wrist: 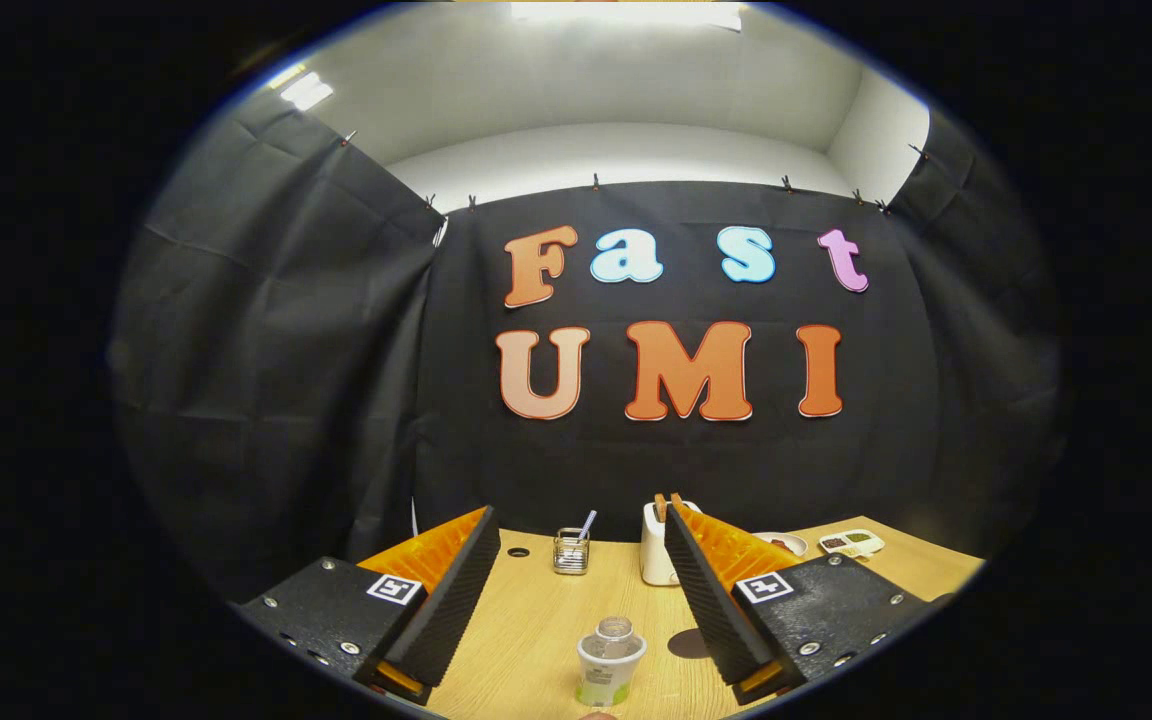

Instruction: Take the bottle from table, then pour the juice into the cup, finally place the bottle on the coaster

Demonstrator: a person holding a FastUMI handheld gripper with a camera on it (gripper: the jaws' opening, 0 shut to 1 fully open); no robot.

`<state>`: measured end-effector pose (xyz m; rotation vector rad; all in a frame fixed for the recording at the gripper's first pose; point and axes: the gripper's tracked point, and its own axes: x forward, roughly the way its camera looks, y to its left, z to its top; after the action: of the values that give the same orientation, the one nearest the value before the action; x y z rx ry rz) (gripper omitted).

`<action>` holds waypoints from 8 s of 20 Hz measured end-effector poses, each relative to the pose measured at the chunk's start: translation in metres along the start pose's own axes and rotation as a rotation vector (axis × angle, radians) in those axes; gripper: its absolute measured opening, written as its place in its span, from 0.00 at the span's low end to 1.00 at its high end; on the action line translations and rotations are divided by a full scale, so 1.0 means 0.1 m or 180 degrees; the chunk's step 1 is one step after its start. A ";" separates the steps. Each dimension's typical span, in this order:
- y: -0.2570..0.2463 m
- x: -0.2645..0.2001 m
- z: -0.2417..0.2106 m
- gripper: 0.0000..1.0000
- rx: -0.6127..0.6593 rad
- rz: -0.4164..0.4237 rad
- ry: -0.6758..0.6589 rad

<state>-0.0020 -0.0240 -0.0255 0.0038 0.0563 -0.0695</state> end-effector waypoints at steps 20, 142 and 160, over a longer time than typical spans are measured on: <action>-0.16 0.11 0.08 0.98 0.0189 -0.0263 0.0079; -1.18 0.60 -1.87 0.57 0.5069 -0.0936 0.0030; -1.40 0.48 -1.92 0.57 0.5498 -0.1120 -0.0067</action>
<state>0.0249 -0.1663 -0.2205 1.7225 -0.0395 -0.4519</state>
